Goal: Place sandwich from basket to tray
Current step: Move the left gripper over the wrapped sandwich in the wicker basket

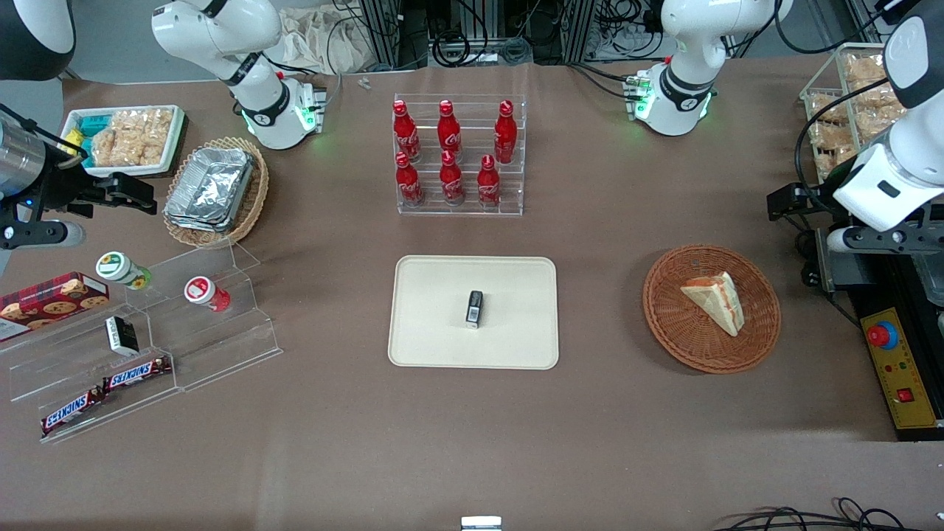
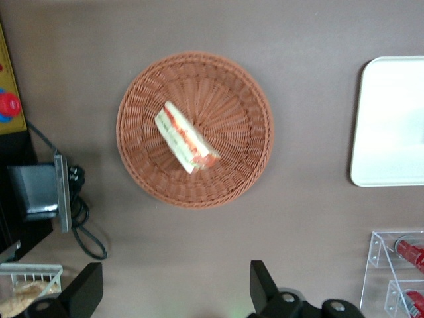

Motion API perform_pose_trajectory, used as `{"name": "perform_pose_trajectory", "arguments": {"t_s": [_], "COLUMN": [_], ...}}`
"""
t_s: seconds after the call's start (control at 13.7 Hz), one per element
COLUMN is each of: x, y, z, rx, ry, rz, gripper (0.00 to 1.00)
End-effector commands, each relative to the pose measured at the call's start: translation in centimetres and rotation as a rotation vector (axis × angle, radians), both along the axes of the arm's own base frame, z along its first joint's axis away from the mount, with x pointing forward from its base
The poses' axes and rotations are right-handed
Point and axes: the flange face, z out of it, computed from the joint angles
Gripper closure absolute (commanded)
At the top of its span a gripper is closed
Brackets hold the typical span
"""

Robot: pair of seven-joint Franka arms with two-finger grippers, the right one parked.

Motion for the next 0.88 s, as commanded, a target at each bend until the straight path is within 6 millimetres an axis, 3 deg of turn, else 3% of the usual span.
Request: {"name": "perform_pose_trajectory", "arguments": {"t_s": [0.0, 0.22, 0.37, 0.8], "x": [1.2, 3.2, 3.4, 3.4], "y": [0.1, 0.4, 1.8, 1.9], "z": [-0.3, -1.2, -3.5, -13.2], "rx": [-0.014, -0.027, 0.032, 0.035], "ry": [0.029, 0.068, 0.129, -0.001], "rz": [-0.020, 0.041, 0.409, 0.775], "gripper": [0.00, 0.00, 0.00, 0.00]}}
